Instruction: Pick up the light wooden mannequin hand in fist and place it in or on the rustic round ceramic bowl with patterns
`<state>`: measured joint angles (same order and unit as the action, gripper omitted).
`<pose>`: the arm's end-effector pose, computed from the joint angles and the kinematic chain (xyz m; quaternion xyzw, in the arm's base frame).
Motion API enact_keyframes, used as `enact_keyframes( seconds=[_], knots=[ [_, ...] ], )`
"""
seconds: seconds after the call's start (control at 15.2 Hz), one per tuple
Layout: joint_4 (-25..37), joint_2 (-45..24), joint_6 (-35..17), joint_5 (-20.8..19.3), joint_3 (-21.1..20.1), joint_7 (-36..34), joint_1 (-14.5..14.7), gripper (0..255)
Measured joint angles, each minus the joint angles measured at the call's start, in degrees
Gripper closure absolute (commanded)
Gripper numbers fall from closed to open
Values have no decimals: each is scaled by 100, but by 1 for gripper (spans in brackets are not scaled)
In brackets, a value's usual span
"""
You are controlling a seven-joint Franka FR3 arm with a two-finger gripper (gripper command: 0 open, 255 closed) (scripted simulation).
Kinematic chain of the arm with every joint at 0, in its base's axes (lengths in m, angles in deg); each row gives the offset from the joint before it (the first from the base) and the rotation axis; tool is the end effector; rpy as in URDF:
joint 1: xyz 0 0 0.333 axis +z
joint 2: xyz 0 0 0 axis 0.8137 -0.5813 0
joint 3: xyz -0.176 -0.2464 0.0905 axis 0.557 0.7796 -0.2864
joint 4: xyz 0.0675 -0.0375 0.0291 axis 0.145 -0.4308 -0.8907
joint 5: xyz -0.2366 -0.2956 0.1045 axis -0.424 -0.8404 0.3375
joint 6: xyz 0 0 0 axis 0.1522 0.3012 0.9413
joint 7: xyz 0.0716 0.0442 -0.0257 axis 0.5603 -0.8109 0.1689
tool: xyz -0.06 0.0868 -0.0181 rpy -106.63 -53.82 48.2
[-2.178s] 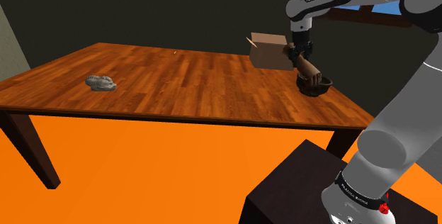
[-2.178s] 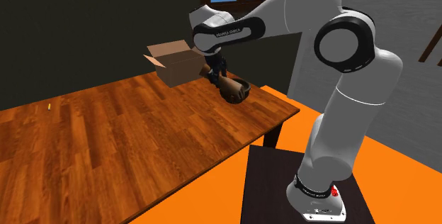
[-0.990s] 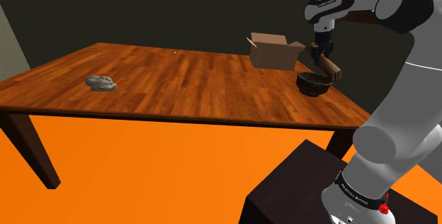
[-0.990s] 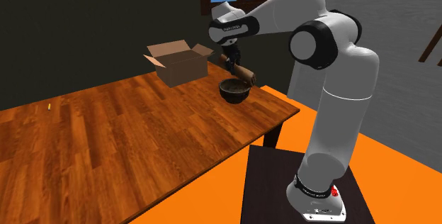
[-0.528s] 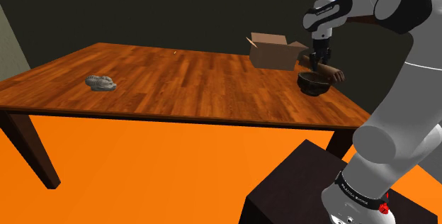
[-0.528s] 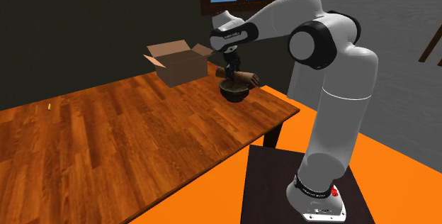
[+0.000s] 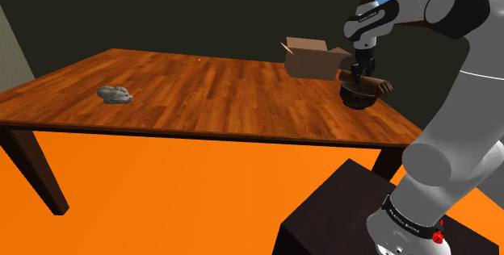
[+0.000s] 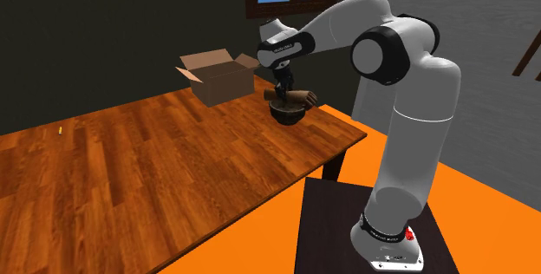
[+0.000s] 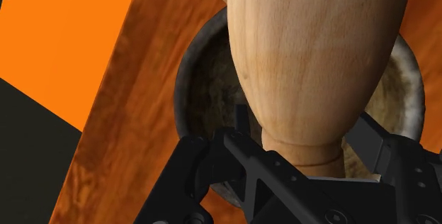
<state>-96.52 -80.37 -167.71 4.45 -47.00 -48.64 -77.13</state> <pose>0.4130 -0.4157 0.4603 0.9804 -0.1332 -0.1087 0.0961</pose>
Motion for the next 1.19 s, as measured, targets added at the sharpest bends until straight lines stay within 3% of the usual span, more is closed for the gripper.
enact_keyframes(
  seconds=[0.13, 0.2, 0.59, 0.86, 1.19],
  knots=[
    [-2, 1, 0, -1, -1, -1, 0, 255],
    [-4, 1, -5, -1, -1, -2, 1, 0],
    [-33, -16, -5, 3, 2, 0, -4, 0],
    [519, 1, 573, 40, -57, 15, 74, 0],
    [635, 20, 715, 41, -64, 28, 85, 0]
  ],
)
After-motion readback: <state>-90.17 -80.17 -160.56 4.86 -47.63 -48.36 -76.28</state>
